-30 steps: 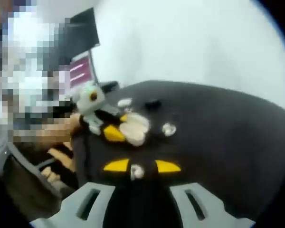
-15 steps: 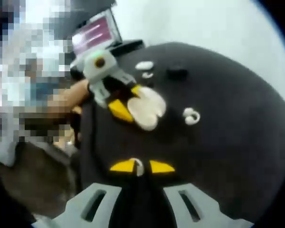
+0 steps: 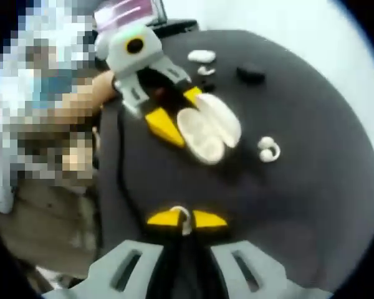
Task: Pick up three earphones and place each one into its charging case using tactile feedback, ensure that each earphone is properly inserted and securely positioned inside the case.
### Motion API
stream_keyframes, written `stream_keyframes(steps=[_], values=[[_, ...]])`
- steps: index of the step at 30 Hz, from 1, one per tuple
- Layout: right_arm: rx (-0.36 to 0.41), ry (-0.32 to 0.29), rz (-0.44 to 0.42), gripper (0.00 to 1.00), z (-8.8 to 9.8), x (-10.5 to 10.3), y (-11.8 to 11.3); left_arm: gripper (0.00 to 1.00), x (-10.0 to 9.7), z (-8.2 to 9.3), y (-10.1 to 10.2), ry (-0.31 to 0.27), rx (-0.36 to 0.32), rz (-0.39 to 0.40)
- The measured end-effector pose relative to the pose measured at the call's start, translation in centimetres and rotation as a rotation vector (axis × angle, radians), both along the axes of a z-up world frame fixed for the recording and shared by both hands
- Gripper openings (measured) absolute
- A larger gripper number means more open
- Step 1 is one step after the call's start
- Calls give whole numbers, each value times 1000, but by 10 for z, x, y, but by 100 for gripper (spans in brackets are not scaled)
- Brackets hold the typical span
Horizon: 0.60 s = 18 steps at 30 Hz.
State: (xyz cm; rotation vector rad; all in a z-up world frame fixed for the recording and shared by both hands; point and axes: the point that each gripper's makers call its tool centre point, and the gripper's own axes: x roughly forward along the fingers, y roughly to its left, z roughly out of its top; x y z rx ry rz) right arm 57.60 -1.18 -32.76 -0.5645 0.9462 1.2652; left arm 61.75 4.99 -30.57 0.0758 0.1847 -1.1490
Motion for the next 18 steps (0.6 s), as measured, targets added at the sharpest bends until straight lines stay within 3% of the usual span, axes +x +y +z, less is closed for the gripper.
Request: stream_keyframes(steps=[5, 7, 9, 11, 13, 16, 18], values=[[253, -57, -103, 5, 28, 10, 7, 18, 0, 0, 0, 3, -1, 0], [278, -97, -119, 5, 31, 13, 5, 18, 0, 0, 0, 2, 0, 0], [366, -222, -141, 5, 43, 24, 9, 18, 0, 0, 0, 1, 0, 1], [541, -359, -234, 5, 66, 35, 19, 18, 0, 0, 0, 3, 0, 2], [655, -436, -308, 5, 75, 37, 24, 18, 0, 0, 0, 3, 1, 2], [650, -554, -345, 5, 67, 38, 28, 18, 1, 0, 0, 5, 1, 3], [597, -644, -339, 5, 59, 41, 30, 18, 1, -1, 0, 5, 1, 3]])
